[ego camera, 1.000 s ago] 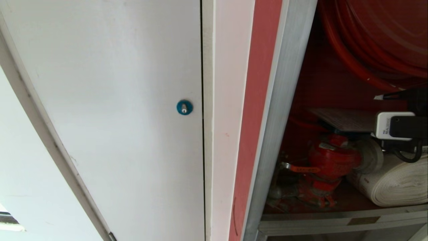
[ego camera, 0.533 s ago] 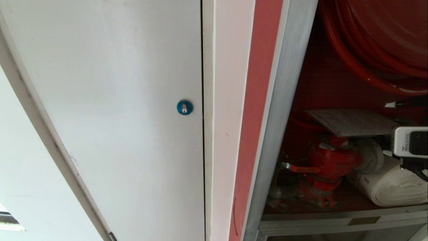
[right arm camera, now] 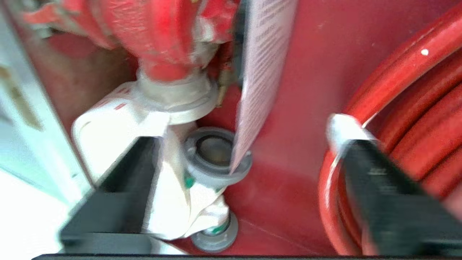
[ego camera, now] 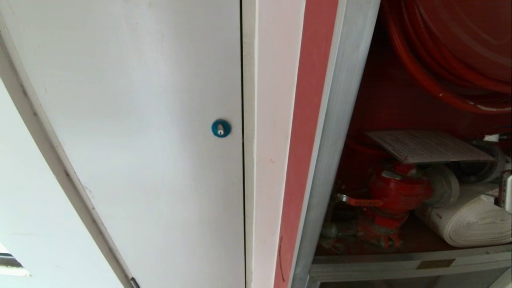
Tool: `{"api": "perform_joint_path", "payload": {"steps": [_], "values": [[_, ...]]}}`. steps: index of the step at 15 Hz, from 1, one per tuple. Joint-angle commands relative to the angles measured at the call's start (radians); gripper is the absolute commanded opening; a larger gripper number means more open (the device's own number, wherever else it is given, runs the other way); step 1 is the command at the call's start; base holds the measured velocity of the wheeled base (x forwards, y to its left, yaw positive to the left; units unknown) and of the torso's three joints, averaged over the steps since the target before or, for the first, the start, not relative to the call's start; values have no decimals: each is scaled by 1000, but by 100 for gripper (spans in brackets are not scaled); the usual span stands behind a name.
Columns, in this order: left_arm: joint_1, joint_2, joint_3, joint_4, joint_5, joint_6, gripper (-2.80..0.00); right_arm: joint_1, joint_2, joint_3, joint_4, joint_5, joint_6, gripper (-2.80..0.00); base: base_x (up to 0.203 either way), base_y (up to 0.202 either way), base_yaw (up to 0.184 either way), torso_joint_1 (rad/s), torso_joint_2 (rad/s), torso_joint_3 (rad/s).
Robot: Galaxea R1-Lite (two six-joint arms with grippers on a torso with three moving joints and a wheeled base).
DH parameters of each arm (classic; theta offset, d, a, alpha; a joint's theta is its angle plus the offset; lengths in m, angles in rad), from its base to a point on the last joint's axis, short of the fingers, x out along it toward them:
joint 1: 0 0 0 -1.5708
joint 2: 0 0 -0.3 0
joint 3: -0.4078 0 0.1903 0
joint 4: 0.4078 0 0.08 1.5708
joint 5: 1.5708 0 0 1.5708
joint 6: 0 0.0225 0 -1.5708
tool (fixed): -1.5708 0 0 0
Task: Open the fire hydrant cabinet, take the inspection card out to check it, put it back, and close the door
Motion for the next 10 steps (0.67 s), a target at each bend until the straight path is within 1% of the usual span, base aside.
{"api": "perform_joint_path", "payload": {"steps": [1, 7, 9, 10], "values": [[0, 0, 12, 0, 0, 0, -280, 0, -70, 1, 38, 0, -20, -280, 0, 0, 0, 0, 0, 0], [0, 1, 12, 0, 0, 0, -280, 0, -193, 9, 111, -1, -21, -280, 0, 0, 0, 0, 0, 0], [0, 0, 12, 0, 0, 0, -280, 0, -249, 19, 161, -3, -19, -280, 0, 0, 0, 0, 0, 0], [0, 0, 12, 0, 0, 0, -280, 0, -267, 26, 168, -1, 8, -280, 0, 0, 0, 0, 0, 0]]}}
